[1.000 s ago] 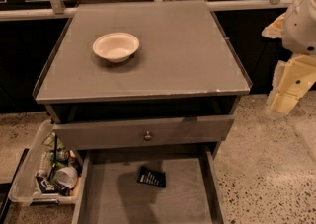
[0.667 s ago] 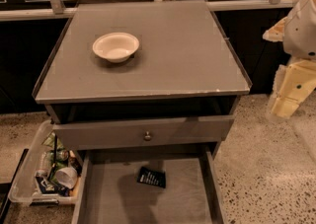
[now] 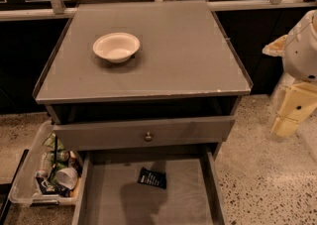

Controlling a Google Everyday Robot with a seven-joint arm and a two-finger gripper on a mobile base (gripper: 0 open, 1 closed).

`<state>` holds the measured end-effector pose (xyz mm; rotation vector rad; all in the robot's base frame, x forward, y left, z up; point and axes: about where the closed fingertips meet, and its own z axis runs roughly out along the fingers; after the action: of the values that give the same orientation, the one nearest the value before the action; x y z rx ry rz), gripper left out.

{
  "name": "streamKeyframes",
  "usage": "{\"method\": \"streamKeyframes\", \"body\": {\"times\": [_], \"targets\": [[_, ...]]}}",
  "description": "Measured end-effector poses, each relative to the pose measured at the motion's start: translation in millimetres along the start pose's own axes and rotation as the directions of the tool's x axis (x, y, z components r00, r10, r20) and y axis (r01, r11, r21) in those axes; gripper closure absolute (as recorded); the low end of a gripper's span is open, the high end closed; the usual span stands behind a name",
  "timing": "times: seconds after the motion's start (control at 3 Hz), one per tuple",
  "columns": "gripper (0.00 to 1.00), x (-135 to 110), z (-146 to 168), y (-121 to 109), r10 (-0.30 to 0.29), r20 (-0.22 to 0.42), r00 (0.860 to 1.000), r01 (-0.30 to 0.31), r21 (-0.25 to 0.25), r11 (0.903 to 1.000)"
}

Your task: Pick rxbar blueberry from middle drawer and place on counter

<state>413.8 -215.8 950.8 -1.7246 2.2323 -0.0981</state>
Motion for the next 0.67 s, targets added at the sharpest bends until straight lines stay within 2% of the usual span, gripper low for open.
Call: {"method": "streamKeyframes", "body": {"times": [0.33,0.67], "targets": [[0.0,0.0,0.0,0.0,0.0,0.0,1.0,0.0,0.0,1.0],[0.0,6.0,10.6,17.9,0.0,0.0,1.0,0.0,0.0,1.0]]}}
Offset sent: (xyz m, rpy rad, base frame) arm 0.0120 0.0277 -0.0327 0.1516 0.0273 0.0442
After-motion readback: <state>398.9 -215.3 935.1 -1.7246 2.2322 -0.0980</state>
